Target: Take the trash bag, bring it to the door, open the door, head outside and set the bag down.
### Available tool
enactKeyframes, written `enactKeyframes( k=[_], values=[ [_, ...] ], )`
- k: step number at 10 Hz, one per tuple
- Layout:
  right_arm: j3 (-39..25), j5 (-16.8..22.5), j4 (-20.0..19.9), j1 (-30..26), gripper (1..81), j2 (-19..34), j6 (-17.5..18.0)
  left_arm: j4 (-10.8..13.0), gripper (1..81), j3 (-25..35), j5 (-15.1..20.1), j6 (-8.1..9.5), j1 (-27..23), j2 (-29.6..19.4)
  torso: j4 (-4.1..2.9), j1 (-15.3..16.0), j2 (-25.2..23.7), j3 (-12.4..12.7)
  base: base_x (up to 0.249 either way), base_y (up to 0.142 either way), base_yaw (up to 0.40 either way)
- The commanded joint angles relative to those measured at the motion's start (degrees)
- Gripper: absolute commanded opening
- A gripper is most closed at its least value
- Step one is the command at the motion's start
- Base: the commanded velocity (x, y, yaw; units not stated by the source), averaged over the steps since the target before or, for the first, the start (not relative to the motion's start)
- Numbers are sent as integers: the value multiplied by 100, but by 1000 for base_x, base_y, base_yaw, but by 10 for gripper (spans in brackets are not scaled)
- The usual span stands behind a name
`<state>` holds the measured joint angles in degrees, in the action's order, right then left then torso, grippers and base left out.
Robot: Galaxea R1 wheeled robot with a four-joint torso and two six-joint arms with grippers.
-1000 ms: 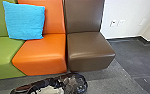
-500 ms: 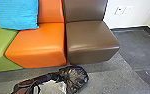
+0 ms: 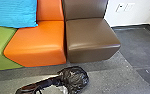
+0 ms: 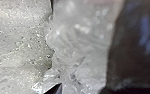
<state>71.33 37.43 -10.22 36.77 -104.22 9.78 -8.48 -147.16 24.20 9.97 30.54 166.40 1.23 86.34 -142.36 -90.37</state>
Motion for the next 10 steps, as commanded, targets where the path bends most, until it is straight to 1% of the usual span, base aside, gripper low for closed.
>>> enactKeyframes(
  k=[1, 2, 3, 5, 6, 10],
  values=[
    [-146, 459, -156, -410, 811, 364, 24, 93, 811, -32, 261, 5, -377, 43, 0, 0, 0, -440, 0, 0, 0],
    [-146, 459, -156, -411, 811, 364, 24, 93, 811, -41, 261, 5, -377, 26, 0, 0, 0, -98, 0, 0, 0],
    [-146, 459, -156, -411, 811, 364, 24, 101, 811, -32, 261, -4, -377, 8, 0, 0, 0, -231, 0, 0, 0],
    [-138, 459, -156, -402, 811, 355, 24, 101, 811, -23, 278, -21, -377, -45, 0, 0, 2, -328, 0, 0, 0],
    [-146, 459, -156, -402, 811, 355, 24, 101, 10, -5, 278, -22, -377, -63, 0, 0, 5, -330, 0, 0, 0],
    [-146, 459, -156, -393, 811, 346, 24, 128, 10, -23, 296, -30, -333, -80, 0, 0, 5, -332, 0, 0, 0]
  ],
)
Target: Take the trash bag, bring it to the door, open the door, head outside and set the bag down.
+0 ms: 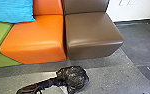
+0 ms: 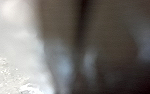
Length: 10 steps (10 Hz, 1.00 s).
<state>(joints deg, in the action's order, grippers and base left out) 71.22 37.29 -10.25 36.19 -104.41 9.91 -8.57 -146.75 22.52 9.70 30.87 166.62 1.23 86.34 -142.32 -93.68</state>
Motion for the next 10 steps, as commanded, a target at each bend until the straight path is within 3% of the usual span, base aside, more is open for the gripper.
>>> enactKeyframes(
  k=[1, 4, 5, 7, 9, 10],
  values=[
    [-109, 472, -144, -336, 811, 348, 2, 136, 10, -47, 473, -12, -357, -137, 0, 0, 0, 0, 0, 0, 0],
    [-100, 472, -144, -336, 811, 339, 2, 136, 10, -12, 473, -12, -331, -173, 0, 0, 0, 0, 0, 0, 0],
    [-100, 472, -144, -327, 811, 339, 2, 128, 10, 32, 482, -12, -331, -181, 0, -369, 573, 0, 0, 0, 0],
    [-83, 472, -135, -318, 811, 322, 2, 119, 10, 172, 622, -12, -348, -225, 0, -439, 695, 0, 0, 0, 0],
    [-74, 472, -135, -291, 811, 261, 2, 75, 10, 321, 772, -12, -410, -339, 0, -645, 1034, 566, 0, 0, 0],
    [-65, 464, -126, -248, 811, 183, 11, -2, 10, 564, 848, -12, -471, -503, 0, -739, 1198, 590, 0, 0, 0]
  ],
)
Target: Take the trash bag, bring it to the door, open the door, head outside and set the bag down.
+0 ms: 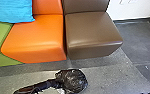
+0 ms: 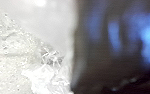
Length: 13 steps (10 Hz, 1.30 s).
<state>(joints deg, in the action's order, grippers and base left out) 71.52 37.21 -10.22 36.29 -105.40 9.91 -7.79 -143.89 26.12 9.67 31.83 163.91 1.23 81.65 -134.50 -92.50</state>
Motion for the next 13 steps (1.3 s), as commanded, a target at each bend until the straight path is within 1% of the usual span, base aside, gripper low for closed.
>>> enactKeyframes(
  k=[1, 2, 3, 4, 5, 8, 9, 10, 11, 13],
  values=[
    [-61, 454, -130, -144, 811, 218, 11, -223, 10, 475, 560, -9, -603, -385, 0, -363, 562, 561, 0, 0, 0],
    [19, 454, -121, -48, 811, 122, 11, -346, 10, 695, 560, -9, -621, -570, 0, -455, 700, 705, 0, 0, 0],
    [114, 403, -113, 67, 811, 17, 3, -503, 10, 843, 569, -9, -630, -770, 0, -584, 905, 910, 0, 0, 0],
    [124, 358, -103, 191, 811, -28, 2, -531, 10, 967, 578, -9, -638, -895, 0, -695, 1076, 1083, 0, 0, 0],
    [228, 245, -86, 356, 811, -167, 2, -610, 10, 1169, 657, -9, -646, -1088, 0, -811, 1255, 1266, 0, 0, 0],
    [615, -107, -86, 841, 811, -651, -51, -750, 10, 1846, 789, -9, -639, -1677, 0, -1183, 1825, 1847, 0, 0, 0],
    [722, -170, -77, 990, 811, -748, -59, -750, 10, 2048, 833, -9, -638, -1844, 0, -1303, 2009, 2035, 0, 0, 0],
    [853, -266, -78, 1139, 811, -844, -59, -750, 10, 2267, 1008, -9, -586, -2020, 0, -1427, 2201, 2233, 0, 0, 0],
    [958, -406, -77, 1271, 811, -932, -59, -733, 10, 2468, 1096, -9, -490, -2202, 0, -1552, 2392, 2427, 0, 0, 0],
    [1213, -547, -86, 1526, 811, -1178, -59, -680, 10, 2865, 1105, -43, -147, -2564, 0, -1801, 2770, 2816, 0, 0, 0]
  ],
)
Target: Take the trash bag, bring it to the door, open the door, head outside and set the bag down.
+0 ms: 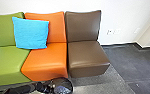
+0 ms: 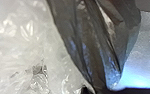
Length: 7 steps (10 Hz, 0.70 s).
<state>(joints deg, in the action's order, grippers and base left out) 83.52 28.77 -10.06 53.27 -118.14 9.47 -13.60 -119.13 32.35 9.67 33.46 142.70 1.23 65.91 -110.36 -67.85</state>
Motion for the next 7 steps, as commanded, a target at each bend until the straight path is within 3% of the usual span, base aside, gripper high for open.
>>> enactKeyframes(
  k=[1, 4, 7],
  values=[
    [128, 183, -93, -49, 811, -53, -33, -124, 10, 730, 474, -88, -99, -715, 0, -350, 542, 538, 0, 0, 0],
    [366, 6, -31, 285, 811, -406, -103, -99, 10, 1805, 254, -149, 551, -1340, 0, -723, 1109, 1117, 0, 0, 0],
    [690, -205, 144, 646, 811, -696, -147, -99, 10, 2042, 228, -587, 1201, -1524, 0, -1088, 1659, 1686, 0, 0, 0]
  ],
)
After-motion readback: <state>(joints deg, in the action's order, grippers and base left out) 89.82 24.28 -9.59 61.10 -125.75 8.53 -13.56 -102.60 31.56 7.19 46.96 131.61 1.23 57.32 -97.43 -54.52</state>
